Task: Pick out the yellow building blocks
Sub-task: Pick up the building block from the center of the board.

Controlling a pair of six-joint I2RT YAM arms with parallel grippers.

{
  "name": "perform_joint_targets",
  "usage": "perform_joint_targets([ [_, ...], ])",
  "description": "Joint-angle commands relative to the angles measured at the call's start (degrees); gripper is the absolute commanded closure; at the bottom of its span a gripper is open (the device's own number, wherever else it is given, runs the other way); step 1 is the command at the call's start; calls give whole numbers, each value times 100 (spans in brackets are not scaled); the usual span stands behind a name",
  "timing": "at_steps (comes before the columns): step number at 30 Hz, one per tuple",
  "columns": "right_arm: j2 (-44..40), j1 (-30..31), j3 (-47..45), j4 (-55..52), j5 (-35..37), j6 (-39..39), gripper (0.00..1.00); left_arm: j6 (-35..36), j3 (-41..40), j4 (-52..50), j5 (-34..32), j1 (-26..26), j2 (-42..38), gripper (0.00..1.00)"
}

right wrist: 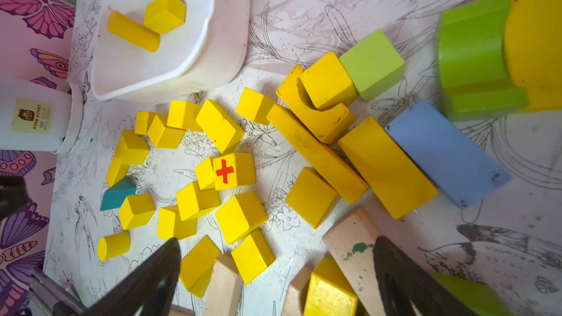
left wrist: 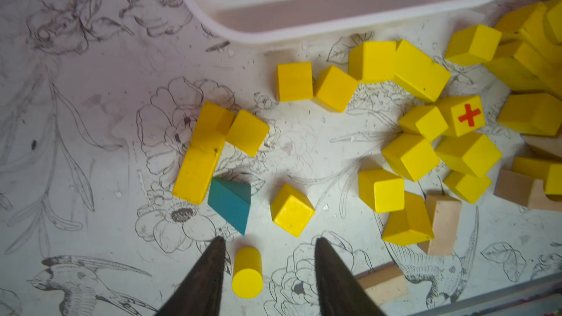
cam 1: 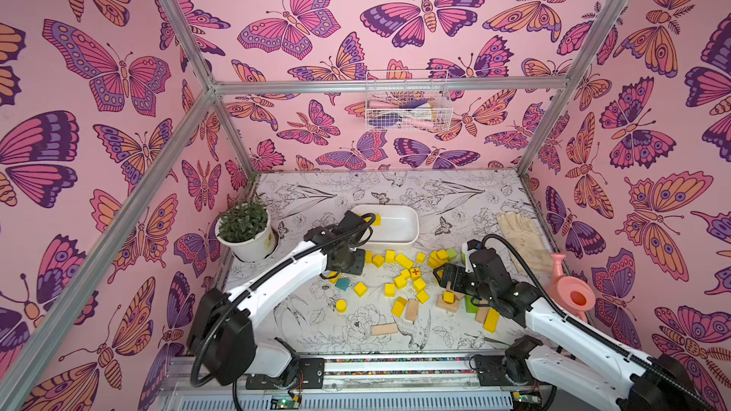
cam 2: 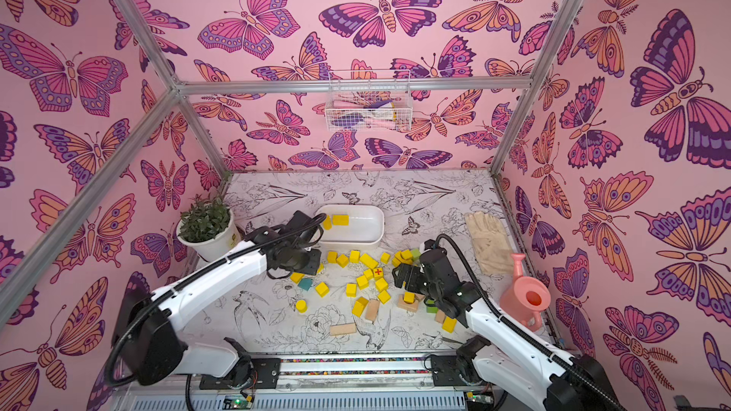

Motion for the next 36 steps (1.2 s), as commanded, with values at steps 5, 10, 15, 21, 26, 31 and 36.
perform_joint_targets([
  [5, 32, -31, 13, -167, -234, 0, 2, -1256, -1243, 221, 516, -233, -1340, 45],
  [10, 83, -31, 42, -159, -238, 0, 2, -1554, -1756, 208, 654, -365, -1666, 49],
  [15, 128, -31, 61, -172, -262, -18, 2, -1637, -1930, 205, 609, -394, -1645, 51],
  [21, 155, -31, 87, -194, -267, -18, 2, -1599, -1814, 163, 462, -394, -1219, 51],
  [26, 155, -31, 87, -198, -271, -18, 2, -1586, -1666, 49, 263, -368, -821, 50],
  [31, 147, -31, 87, -202, -250, -19, 2, -1490, -1663, 124, 300, -290, -557, 50],
  [36, 129, -30, 70, -181, -241, -9, 2, -1363, -1666, 264, 486, -182, -154, 52],
])
